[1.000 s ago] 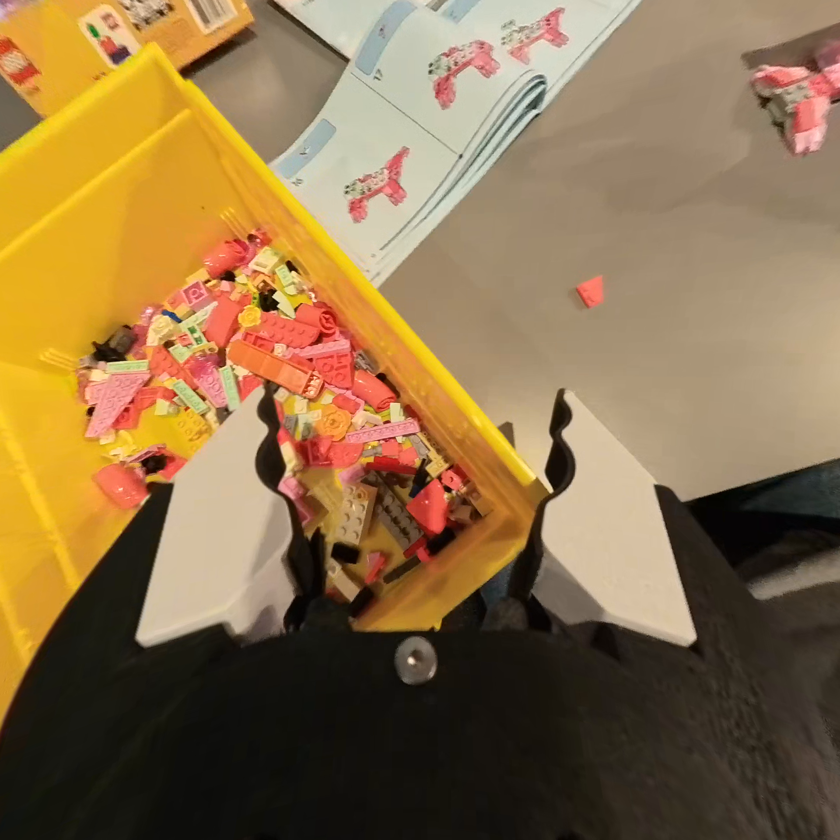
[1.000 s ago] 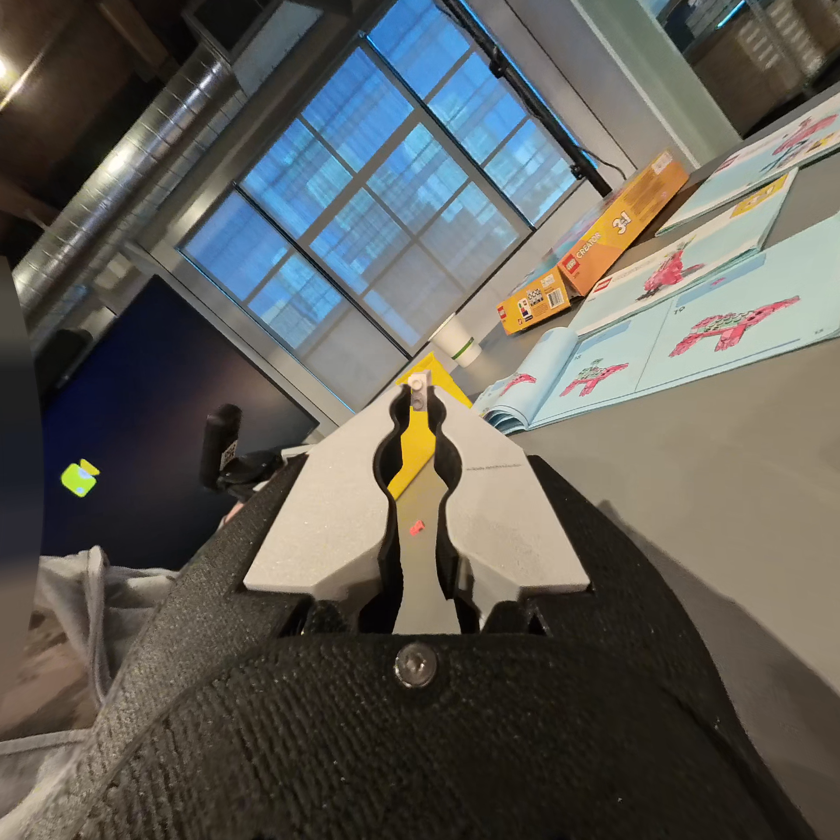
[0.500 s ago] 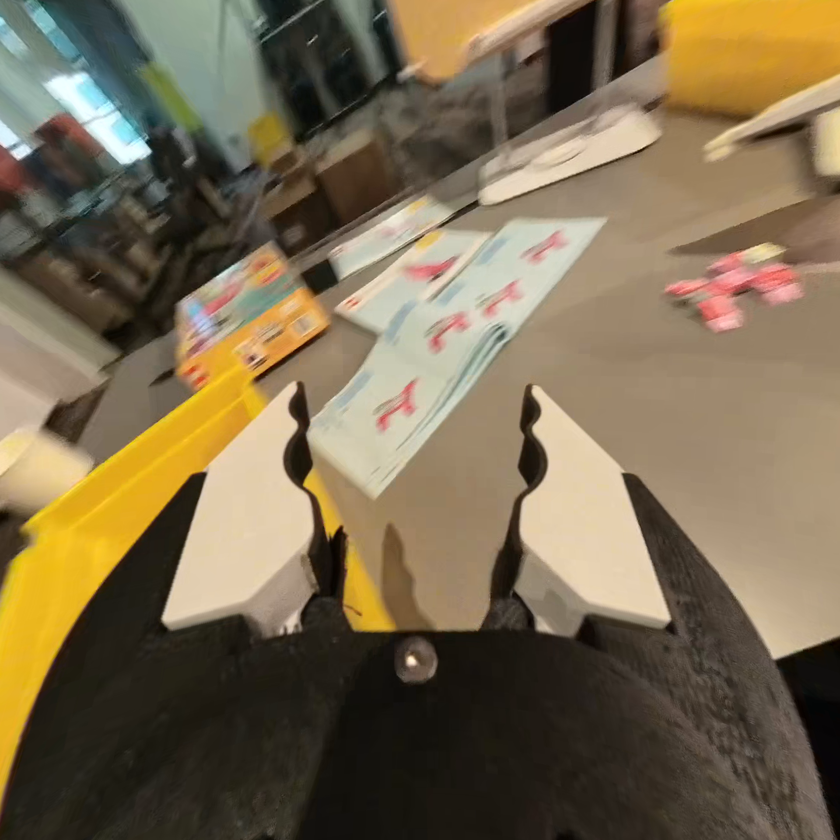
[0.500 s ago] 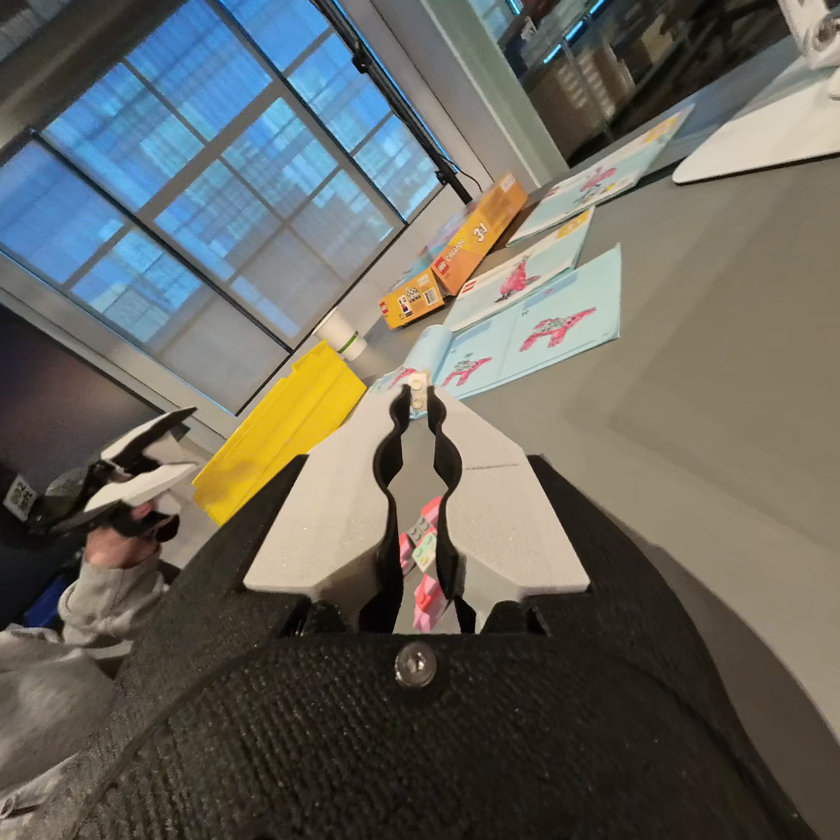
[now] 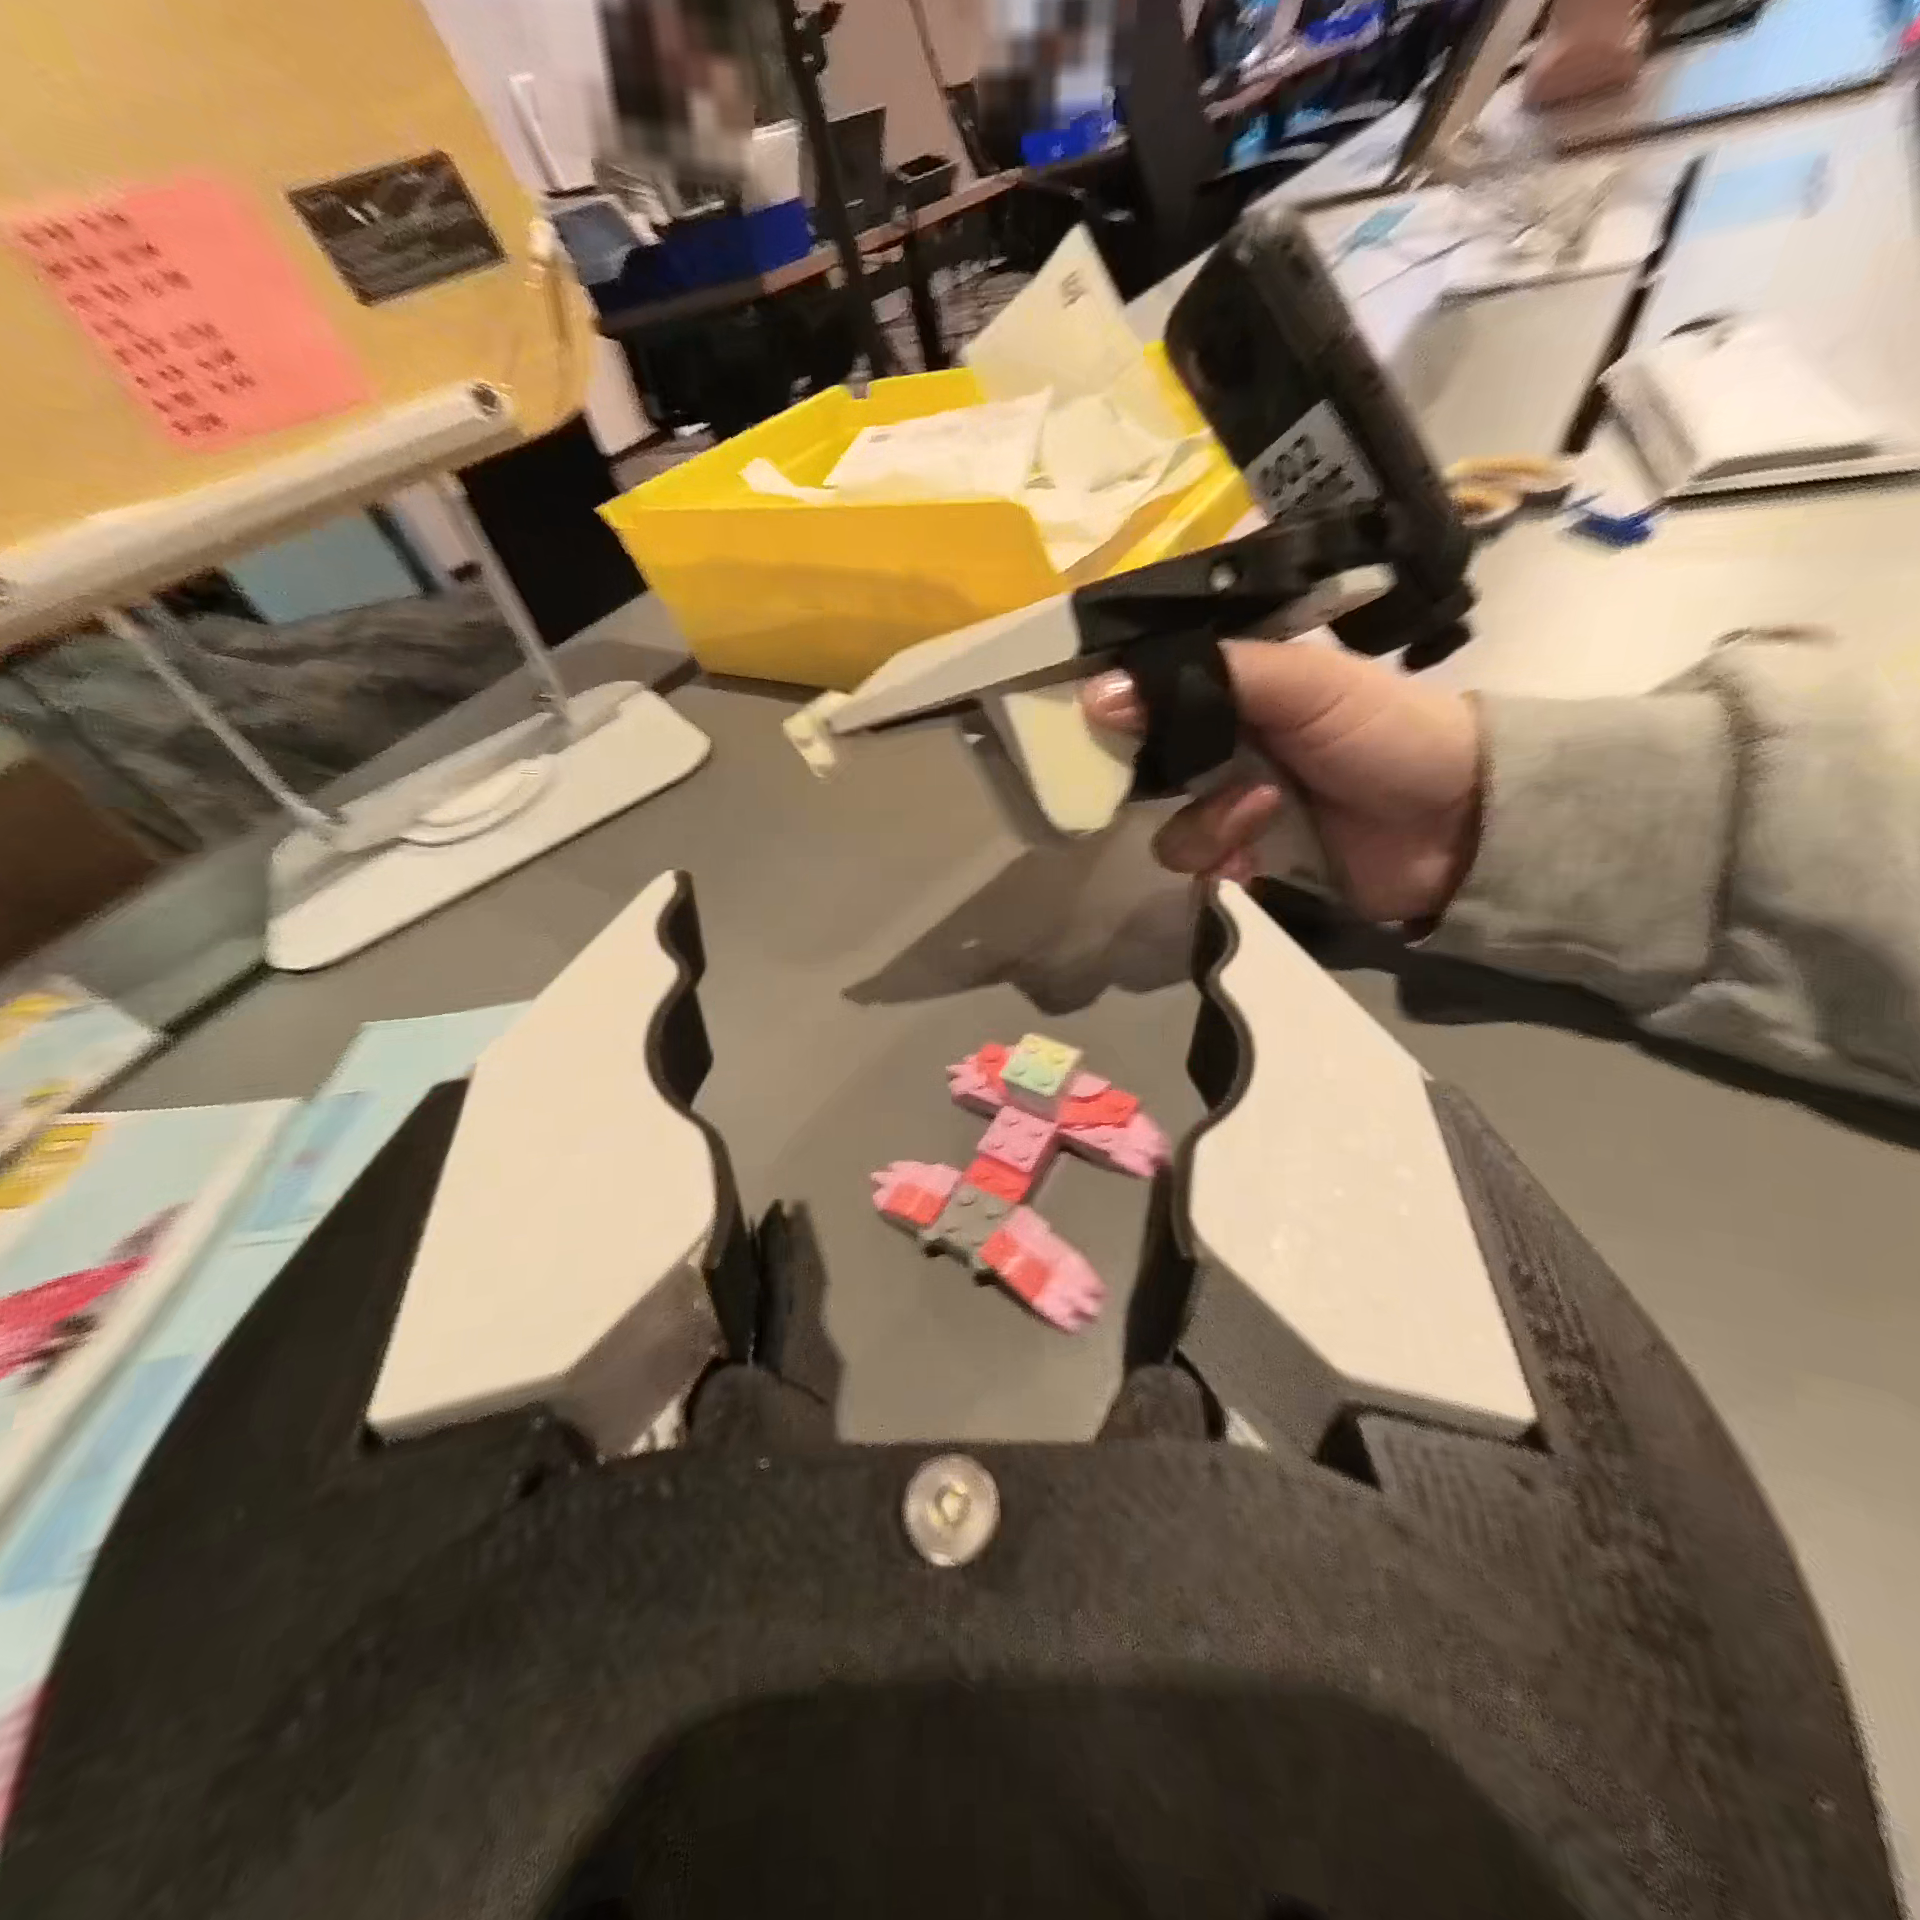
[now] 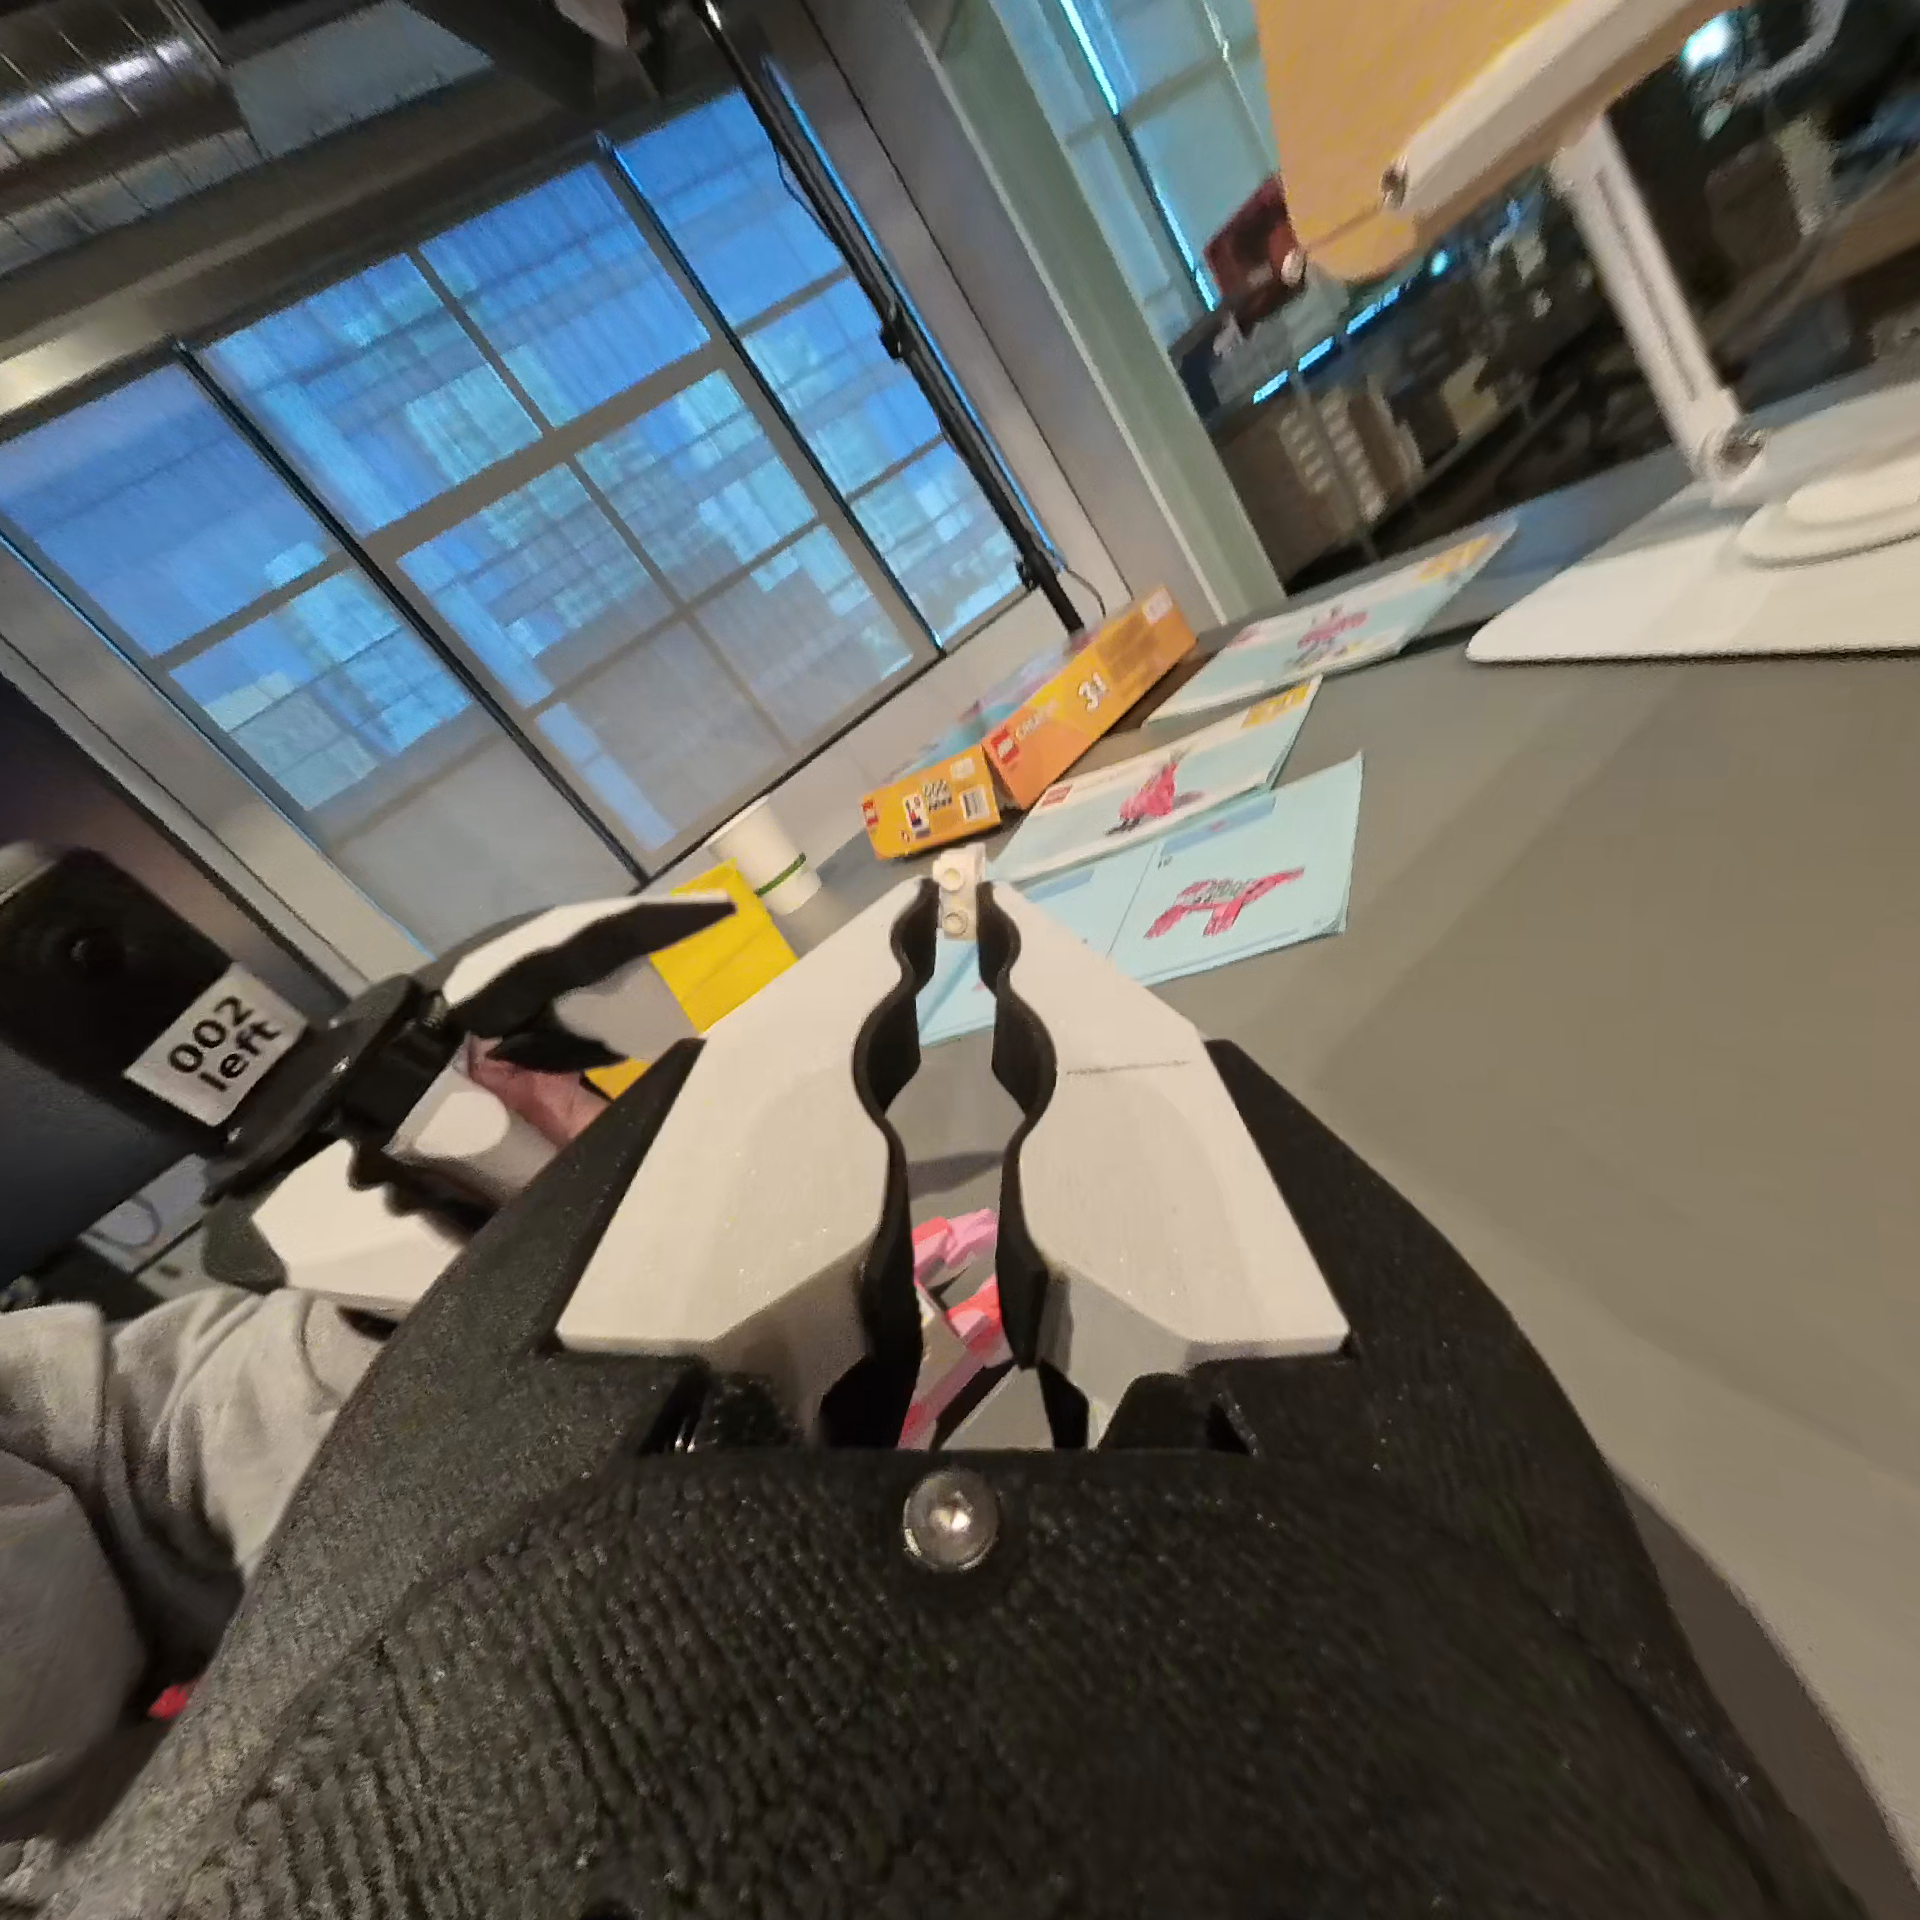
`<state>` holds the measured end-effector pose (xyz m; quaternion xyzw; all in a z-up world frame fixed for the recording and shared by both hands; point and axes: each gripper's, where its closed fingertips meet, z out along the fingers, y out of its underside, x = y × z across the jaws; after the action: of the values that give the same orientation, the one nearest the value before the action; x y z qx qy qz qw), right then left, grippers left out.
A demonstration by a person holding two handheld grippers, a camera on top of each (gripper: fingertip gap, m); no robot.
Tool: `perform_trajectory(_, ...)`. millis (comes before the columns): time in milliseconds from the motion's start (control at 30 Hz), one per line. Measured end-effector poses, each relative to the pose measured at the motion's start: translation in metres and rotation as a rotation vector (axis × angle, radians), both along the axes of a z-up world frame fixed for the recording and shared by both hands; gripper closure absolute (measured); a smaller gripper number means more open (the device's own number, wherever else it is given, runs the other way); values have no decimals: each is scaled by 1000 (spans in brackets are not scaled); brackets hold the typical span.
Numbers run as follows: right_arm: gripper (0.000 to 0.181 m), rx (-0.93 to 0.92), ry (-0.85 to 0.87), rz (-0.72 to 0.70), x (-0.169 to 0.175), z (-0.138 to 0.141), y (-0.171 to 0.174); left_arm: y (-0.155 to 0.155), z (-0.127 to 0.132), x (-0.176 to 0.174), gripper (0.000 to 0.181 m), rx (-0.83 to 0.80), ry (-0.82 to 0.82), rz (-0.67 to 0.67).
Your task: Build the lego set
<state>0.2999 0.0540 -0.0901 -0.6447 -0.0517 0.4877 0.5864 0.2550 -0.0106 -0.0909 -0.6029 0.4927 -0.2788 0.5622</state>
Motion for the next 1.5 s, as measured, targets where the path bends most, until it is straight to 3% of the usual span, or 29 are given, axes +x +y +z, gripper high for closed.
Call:
perform_trajectory(67, 176, 32, 15, -25, 6, 4, -1, -11, -4, 0, 88, -54, -28, -56)
perform_trajectory(200, 176, 48, -4, -67, 11, 5, 0, -12, -24, -10, 90, -82, 70, -72)
perform_trajectory(267, 176, 49, -19, -67, 9, 4, 0, -19, -35, -11, 108, -166, 109, -138)
perform_trajectory(333, 176, 44, -39, -55, 5, 2, 0, -28, -44, -10, 113, -278, 138, -196)
perform_trajectory(533, 176, 26, -86, -34, -3, -1, -8, -20, -65, -14, 92, -422, 196, -161)
perform_trajectory(1000, 176, 39, -122, -94, 2, -4, -10, -28, -82, -9, 94, -544, 216, -217)
perform_trajectory(1200, 176, 50, -114, -107, 3, -3, -13, -57, -82, -10, 128, -639, 246, -406)
perform_trajectory(1300, 176, 56, -104, -117, 5, -2, -15, -54, -64, -9, 132, -662, 138, -432)
perform_trajectory(1400, 176, 55, -102, -117, 4, -1, -16, -21, -45, -13, 110, -549, 23, -272)
perform_trajectory(1500, 176, 53, -106, -112, 3, -2, -15, -7, -52, -18, 90, -449, 83, -177)
